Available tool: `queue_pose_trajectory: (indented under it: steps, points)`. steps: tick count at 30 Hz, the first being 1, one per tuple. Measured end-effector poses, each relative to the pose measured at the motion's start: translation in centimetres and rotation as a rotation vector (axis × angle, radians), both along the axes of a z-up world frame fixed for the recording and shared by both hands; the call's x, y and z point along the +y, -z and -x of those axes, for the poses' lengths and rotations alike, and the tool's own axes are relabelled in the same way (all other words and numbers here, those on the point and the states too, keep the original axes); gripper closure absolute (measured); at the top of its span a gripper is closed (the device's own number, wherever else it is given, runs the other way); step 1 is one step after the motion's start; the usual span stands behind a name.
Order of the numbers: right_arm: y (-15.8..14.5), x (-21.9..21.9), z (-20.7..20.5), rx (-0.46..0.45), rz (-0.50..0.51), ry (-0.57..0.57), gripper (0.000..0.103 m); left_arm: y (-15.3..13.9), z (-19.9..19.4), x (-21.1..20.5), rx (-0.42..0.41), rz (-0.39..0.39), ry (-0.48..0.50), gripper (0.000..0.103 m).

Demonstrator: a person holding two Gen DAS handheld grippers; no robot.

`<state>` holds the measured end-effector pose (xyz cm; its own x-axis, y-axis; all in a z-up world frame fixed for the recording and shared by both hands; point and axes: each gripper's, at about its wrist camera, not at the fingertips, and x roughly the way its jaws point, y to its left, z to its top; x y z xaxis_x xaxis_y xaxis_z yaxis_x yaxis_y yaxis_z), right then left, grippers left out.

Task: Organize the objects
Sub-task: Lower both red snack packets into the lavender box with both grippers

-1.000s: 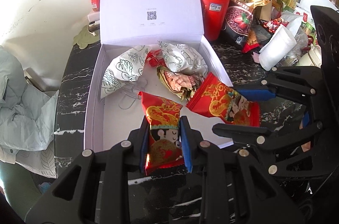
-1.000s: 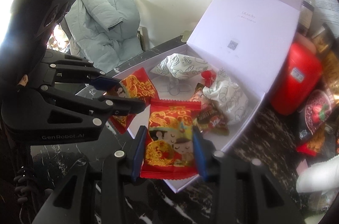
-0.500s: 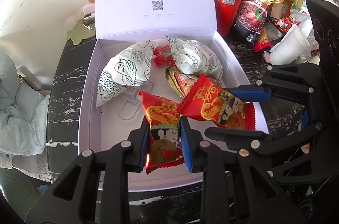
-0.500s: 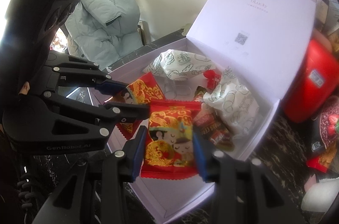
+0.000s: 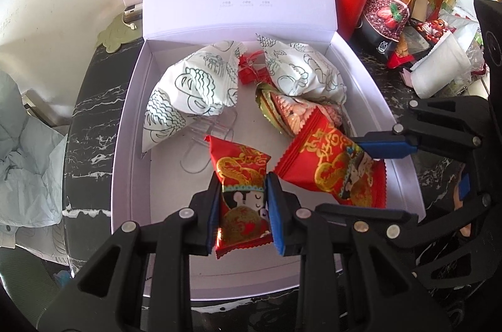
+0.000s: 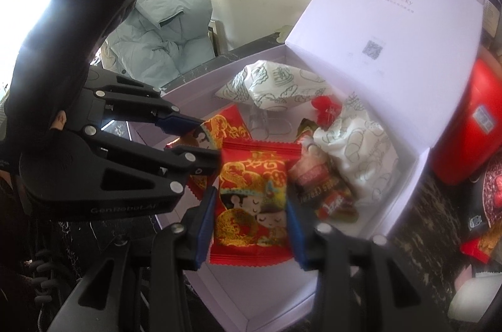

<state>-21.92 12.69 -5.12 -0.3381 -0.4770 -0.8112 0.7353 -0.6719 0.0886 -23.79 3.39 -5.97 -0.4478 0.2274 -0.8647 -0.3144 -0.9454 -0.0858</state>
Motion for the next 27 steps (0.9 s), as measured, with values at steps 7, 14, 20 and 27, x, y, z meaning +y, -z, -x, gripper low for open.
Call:
queue_pose_trajectory:
  steps: [7, 14, 20, 27]
  points:
    - [1.0, -0.6, -0.2, -0.030, -0.021, 0.009, 0.061, 0.3, 0.0, -0.1, -0.021, 0.018, 0.006, 0.078]
    - [1.8, -0.7, -0.1, -0.070, -0.033, 0.016, 0.061, 0.9, 0.2, 0.2, -0.065, 0.033, 0.033, 0.078]
    - [1.9, -0.8, -0.1, -0.082, -0.042, 0.015, 0.061, 1.2, 0.3, 0.6, -0.086, 0.048, 0.054, 0.078]
    - [2.2, -0.7, 0.2, -0.113, -0.022, 0.001, 0.061, 1.8, 0.6, 0.6, -0.146, 0.020, 0.082, 0.077]
